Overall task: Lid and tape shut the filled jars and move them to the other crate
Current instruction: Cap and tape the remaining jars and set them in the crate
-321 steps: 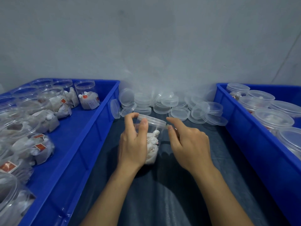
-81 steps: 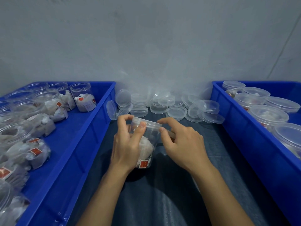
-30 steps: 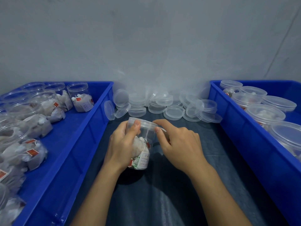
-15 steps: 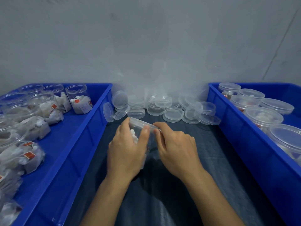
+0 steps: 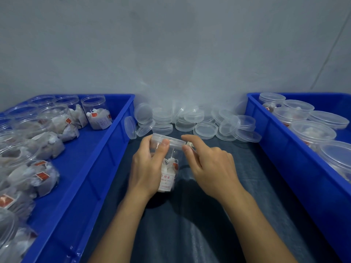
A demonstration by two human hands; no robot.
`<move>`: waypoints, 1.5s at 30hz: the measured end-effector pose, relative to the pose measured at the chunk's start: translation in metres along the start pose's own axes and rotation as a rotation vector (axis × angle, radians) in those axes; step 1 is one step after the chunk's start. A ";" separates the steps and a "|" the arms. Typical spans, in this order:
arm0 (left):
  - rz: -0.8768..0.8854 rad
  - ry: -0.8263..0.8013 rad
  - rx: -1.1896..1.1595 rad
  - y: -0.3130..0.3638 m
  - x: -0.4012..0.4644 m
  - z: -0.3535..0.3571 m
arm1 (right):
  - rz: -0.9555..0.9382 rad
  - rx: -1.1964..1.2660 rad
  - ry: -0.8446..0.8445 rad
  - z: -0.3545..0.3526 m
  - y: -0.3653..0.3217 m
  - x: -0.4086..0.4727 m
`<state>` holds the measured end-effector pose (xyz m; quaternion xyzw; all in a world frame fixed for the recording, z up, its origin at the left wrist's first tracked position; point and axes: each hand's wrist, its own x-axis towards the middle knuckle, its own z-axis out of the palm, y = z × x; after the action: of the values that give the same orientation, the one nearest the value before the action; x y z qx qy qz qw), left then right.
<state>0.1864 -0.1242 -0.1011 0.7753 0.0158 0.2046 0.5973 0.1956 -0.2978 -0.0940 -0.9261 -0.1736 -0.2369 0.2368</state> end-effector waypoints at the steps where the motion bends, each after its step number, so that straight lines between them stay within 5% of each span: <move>1: -0.002 -0.015 -0.012 0.000 0.000 0.000 | 0.015 -0.002 -0.016 0.000 0.001 0.000; 11: -0.018 -0.083 -0.093 -0.004 0.003 -0.003 | 0.059 0.004 0.009 0.004 -0.004 -0.002; 18: 0.089 -0.008 0.198 -0.005 -0.001 -0.002 | -0.028 -0.031 0.121 0.003 -0.014 -0.006; 28: 0.051 0.076 0.095 -0.006 -0.003 0.003 | 0.090 0.071 -0.079 -0.003 -0.015 -0.006; 45: 0.152 0.219 0.384 -0.007 -0.004 0.011 | 0.140 0.062 -0.038 0.000 -0.014 -0.005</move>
<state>0.1882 -0.1333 -0.1105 0.8467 0.0609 0.3253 0.4165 0.1849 -0.2877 -0.0915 -0.9325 -0.1202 -0.1966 0.2781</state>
